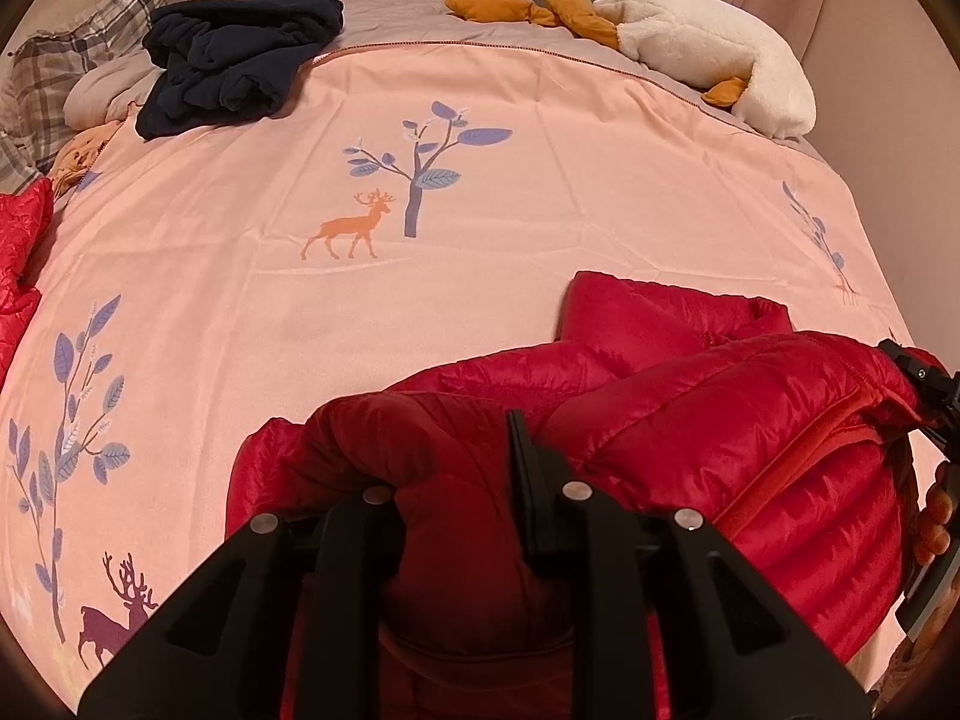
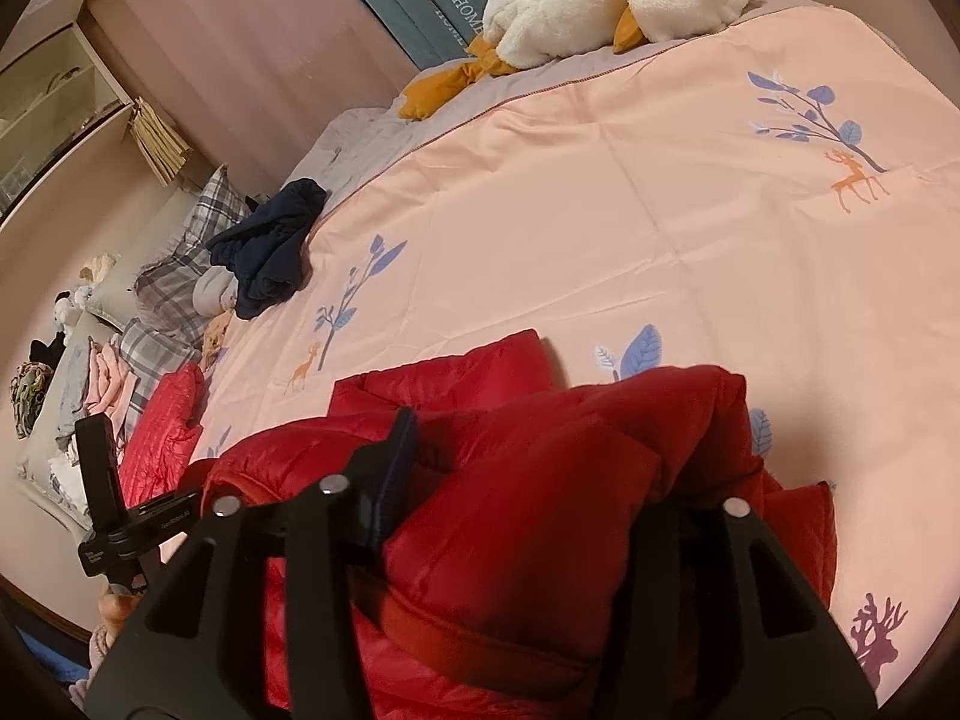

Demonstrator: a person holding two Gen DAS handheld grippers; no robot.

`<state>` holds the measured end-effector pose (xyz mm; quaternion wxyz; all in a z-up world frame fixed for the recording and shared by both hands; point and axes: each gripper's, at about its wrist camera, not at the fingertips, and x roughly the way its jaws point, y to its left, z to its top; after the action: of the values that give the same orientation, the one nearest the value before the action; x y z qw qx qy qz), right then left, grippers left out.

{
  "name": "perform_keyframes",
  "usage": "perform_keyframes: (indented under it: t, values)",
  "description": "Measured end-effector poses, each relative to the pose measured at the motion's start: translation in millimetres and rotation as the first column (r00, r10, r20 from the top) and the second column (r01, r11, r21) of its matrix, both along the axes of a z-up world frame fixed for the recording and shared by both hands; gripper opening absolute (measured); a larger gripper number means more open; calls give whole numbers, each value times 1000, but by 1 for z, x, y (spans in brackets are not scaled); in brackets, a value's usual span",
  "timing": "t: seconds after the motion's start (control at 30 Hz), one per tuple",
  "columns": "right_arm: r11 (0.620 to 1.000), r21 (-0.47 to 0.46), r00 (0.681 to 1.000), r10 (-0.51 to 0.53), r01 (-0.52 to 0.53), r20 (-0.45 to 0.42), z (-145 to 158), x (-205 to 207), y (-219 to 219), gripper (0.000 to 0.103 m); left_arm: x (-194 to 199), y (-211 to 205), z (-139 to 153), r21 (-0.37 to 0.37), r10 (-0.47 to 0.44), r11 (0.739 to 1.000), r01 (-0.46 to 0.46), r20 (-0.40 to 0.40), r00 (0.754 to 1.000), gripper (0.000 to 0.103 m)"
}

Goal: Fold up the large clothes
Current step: 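Carry the held hem with both tools further over the jacket body, then lay the folded hem down onto the jacket with both tools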

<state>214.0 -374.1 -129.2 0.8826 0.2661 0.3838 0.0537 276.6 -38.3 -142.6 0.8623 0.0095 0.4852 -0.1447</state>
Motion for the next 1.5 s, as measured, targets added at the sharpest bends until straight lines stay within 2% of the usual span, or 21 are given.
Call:
perform_keyframes:
  t: [0.53, 0.8, 0.97, 1.1, 1.27, 1.5]
  values:
    - [1000, 7, 1000, -12, 12, 1, 5, 0, 1, 54, 2, 3, 5, -40, 22, 999, -22, 1, 1000, 25]
    - [1000, 14, 1000, -14, 14, 4, 7, 0, 1, 58, 1, 7, 11, -98, 35, 995, -37, -17, 999, 34]
    - [1000, 23, 1000, -18, 17, 9, 10, -2, 0, 59, -5, 8, 18, -117, 38, 992, -38, -1, 999, 38]
    - [999, 34, 1000, -15, 14, 20, 14, -4, -2, 61, -9, 14, 23, -179, 38, 983, -38, -1, 999, 49]
    - [999, 42, 999, -14, 12, 38, 22, -8, -3, 64, -10, 20, 29, -225, 39, 974, -41, -13, 999, 51]
    - [996, 92, 997, -17, 10, 70, 32, -9, -8, 74, -9, 33, 39, -326, 40, 944, -52, -44, 998, 59]
